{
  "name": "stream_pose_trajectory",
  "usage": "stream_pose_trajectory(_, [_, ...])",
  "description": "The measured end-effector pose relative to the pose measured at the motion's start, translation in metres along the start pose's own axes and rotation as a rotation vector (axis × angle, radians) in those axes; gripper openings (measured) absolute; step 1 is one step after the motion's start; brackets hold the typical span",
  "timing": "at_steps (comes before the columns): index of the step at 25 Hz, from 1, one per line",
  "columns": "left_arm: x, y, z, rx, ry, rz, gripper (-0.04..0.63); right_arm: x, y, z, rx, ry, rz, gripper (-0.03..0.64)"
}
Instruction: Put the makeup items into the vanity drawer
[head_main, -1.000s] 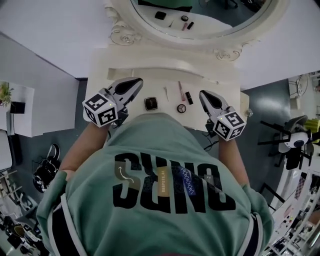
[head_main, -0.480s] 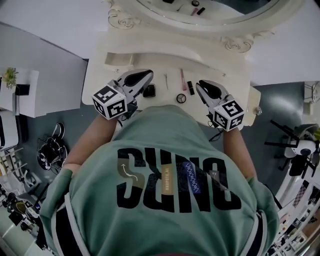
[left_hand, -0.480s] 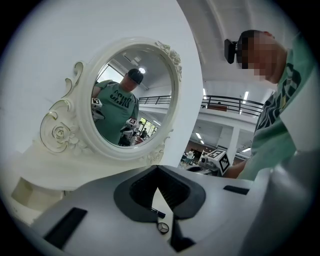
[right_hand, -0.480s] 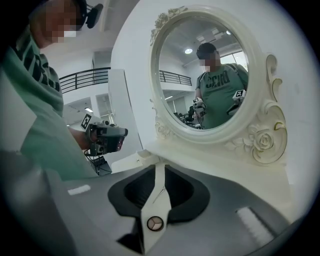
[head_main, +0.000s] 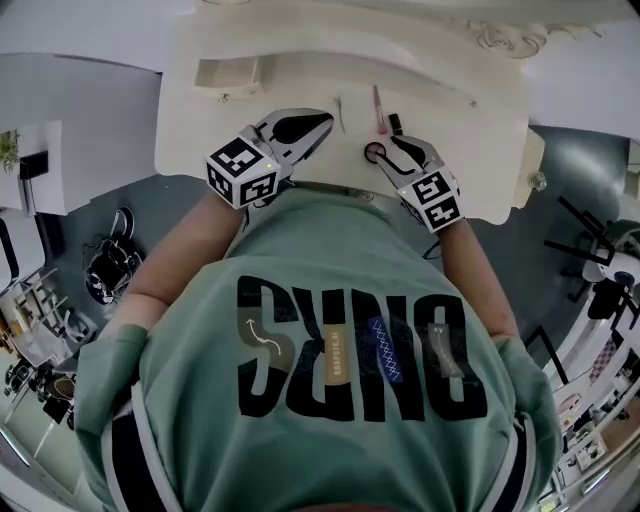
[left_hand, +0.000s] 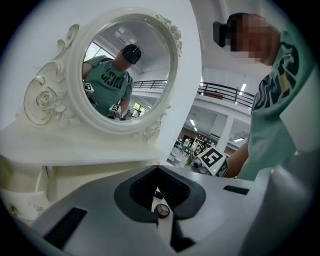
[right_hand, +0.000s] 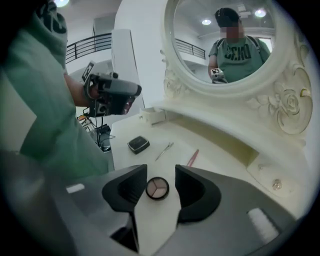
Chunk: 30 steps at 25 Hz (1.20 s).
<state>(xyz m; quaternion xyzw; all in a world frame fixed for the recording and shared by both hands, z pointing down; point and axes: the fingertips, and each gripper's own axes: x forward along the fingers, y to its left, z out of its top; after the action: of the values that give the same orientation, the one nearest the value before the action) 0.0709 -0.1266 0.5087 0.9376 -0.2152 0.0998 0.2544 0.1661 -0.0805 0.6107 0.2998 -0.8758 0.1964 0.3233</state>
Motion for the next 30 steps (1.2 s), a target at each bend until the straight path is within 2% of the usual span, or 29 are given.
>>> stream_pose_trajectory(8, [0.010, -0.002, -0.039, -0.029, 0.080, -0.021, 0.002, 0.046, 0.012, -0.059, -0.029, 0.165, 0.009, 0.238])
stream_pose_trajectory(12, [0.004, 0.001, -0.043, -0.035, 0.085, -0.011, 0.002, 0.055, 0.011, -0.063, -0.049, 0.181, -0.009, 0.250])
stream_pose_trajectory(16, [-0.001, 0.003, -0.040, -0.039, 0.080, -0.002, 0.002, 0.050, 0.012, -0.061, -0.057, 0.176, 0.000, 0.224])
stream_pose_trajectory(23, [-0.015, 0.003, 0.008, -0.026, -0.015, 0.000, 0.002, 0.010, 0.008, 0.003, -0.007, 0.038, -0.010, 0.222])
stream_pose_trajectory(30, [-0.038, -0.003, 0.080, 0.040, -0.142, 0.028, 0.002, -0.064, -0.023, 0.090, 0.020, -0.122, -0.070, 0.222])
